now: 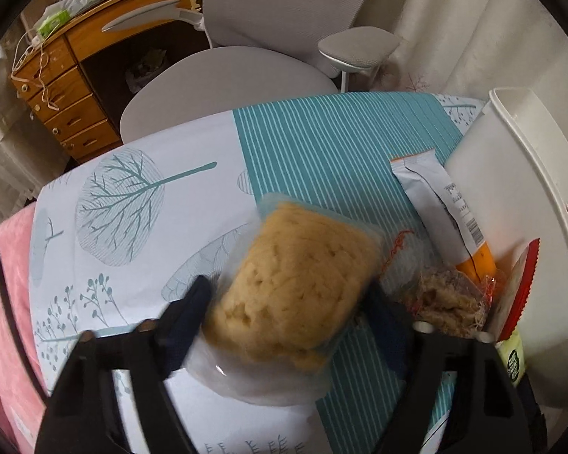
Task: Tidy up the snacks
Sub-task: 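Grasp the crumbly cake bag with the left tool while the right tool grasps the green packet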
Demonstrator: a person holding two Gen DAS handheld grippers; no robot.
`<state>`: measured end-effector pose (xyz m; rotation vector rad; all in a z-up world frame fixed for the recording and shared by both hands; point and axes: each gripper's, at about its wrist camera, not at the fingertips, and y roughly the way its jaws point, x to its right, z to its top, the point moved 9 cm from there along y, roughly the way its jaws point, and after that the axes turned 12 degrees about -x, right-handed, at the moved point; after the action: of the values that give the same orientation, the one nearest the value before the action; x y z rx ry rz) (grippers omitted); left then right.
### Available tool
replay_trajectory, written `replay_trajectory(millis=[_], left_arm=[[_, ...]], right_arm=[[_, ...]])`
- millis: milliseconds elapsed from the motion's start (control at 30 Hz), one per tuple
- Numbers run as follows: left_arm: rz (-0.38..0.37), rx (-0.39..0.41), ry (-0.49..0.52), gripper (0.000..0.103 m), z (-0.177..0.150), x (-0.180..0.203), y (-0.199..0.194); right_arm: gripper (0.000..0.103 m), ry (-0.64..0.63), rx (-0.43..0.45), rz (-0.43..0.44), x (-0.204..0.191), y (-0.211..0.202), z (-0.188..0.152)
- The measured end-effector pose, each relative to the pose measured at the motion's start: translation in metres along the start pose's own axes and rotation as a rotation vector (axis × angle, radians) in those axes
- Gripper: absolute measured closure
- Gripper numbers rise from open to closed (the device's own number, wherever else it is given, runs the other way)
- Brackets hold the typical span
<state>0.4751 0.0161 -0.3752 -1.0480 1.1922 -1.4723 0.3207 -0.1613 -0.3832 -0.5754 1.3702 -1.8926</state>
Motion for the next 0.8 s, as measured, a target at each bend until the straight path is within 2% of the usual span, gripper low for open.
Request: replay_trajectory(millis=[67, 233, 367, 667, 800], left_arm=[[0.017, 0.021, 0.002, 0.047, 0.000, 0.000, -0.002], [0.030, 0.027, 0.009, 0.048, -0.006, 0.000, -0.004], [0.022, 0.015, -0.001, 0.048, -0.016, -0.002, -0.009], [0.000, -0.001, -0.002, 0.048, -0.053, -0.010, -0.041], [-0.049, 0.009, -0.020, 0.048, -0.074, -0.010, -0.066]], right_arm=[[0.031, -0.016, 0.006, -0.015, -0.002, 0.001, 0.001], [0.031, -0.044, 0.020, -0.022, -0.009, 0.002, 0.005], [0.044, -0.072, 0.023, -0.024, -0.014, 0.004, 0.006], [0.048, -0.100, 0.032, 0.010, -0.011, -0.010, 0.010], [0.068, -0.127, 0.053, 0.034, -0.013, -0.028, 0.009]])
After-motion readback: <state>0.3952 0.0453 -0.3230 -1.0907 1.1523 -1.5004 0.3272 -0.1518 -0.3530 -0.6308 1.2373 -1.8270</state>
